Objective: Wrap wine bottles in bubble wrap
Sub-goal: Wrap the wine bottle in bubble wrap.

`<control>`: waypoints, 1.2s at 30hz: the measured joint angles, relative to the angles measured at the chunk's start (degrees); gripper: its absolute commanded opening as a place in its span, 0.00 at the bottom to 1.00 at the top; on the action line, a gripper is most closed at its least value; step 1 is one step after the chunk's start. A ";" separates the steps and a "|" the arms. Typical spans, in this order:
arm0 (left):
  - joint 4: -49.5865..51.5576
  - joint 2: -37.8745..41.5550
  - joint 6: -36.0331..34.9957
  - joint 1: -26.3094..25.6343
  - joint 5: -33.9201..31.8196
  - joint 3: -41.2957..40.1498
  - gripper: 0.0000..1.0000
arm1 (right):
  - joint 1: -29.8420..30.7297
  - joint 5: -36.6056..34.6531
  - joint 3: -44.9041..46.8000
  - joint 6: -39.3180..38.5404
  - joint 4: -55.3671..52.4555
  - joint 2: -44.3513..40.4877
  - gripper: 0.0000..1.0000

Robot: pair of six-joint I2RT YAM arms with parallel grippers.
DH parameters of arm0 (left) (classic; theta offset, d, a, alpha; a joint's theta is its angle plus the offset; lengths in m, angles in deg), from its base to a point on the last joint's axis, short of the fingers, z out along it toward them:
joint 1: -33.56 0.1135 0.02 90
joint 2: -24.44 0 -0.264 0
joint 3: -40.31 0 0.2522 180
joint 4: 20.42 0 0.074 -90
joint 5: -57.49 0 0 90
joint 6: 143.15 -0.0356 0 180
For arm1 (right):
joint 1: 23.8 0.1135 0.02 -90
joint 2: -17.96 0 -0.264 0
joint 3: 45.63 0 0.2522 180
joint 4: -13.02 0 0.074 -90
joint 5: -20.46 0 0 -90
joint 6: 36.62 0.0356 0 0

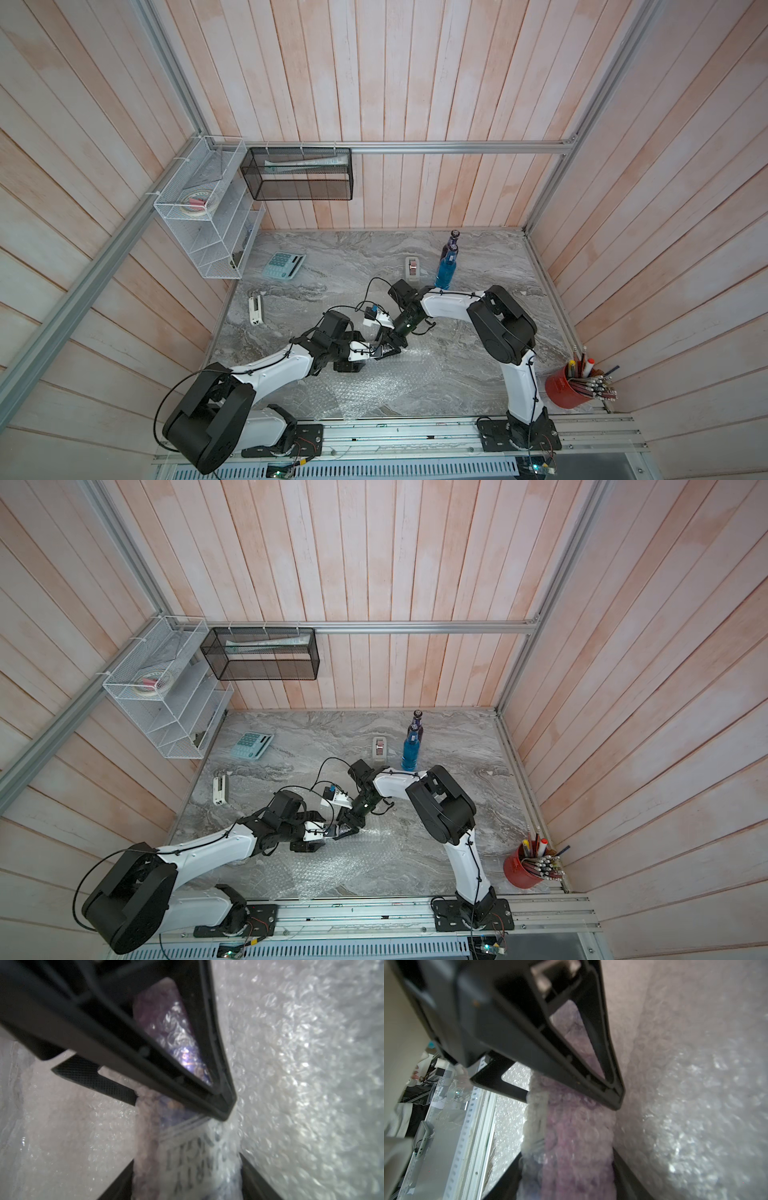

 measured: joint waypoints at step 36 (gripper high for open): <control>35.17 -21.33 7.10 13.38 18.84 25.73 0.39 | 7.67 -41.79 39.04 -4.87 50.14 -35.50 0.93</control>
